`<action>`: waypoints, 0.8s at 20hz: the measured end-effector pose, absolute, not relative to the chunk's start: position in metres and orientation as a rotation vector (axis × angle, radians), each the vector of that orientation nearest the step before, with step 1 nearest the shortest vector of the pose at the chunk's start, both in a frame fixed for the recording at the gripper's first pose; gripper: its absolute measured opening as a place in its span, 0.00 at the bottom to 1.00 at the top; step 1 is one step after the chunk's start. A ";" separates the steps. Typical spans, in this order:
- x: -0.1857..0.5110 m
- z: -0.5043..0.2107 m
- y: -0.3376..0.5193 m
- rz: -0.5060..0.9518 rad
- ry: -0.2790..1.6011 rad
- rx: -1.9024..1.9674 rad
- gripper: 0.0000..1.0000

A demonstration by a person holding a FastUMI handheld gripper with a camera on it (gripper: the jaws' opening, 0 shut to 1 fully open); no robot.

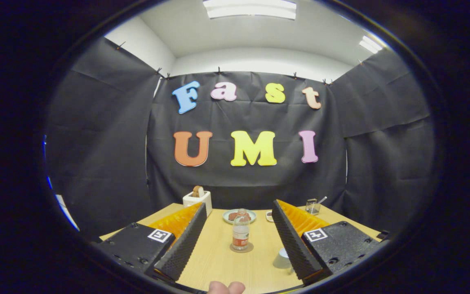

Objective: Take the bottle from table, then pour the juice into the cup, finally place the bottle on the coaster

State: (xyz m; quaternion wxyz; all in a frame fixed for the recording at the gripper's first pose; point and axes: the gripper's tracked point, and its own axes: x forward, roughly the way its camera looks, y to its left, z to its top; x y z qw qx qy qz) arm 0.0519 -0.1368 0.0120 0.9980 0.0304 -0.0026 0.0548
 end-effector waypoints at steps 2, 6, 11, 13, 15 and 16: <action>0.050 0.018 -0.129 0.130 -0.014 0.069 1.00; 0.039 0.034 -0.123 0.145 -0.045 0.022 1.00; 0.028 0.034 -0.103 0.177 -0.036 0.057 1.00; 0.029 0.026 -0.102 0.173 -0.013 0.083 1.00; 0.031 0.022 -0.106 0.151 0.002 0.098 1.00; 0.032 0.020 -0.111 0.136 0.009 0.098 1.00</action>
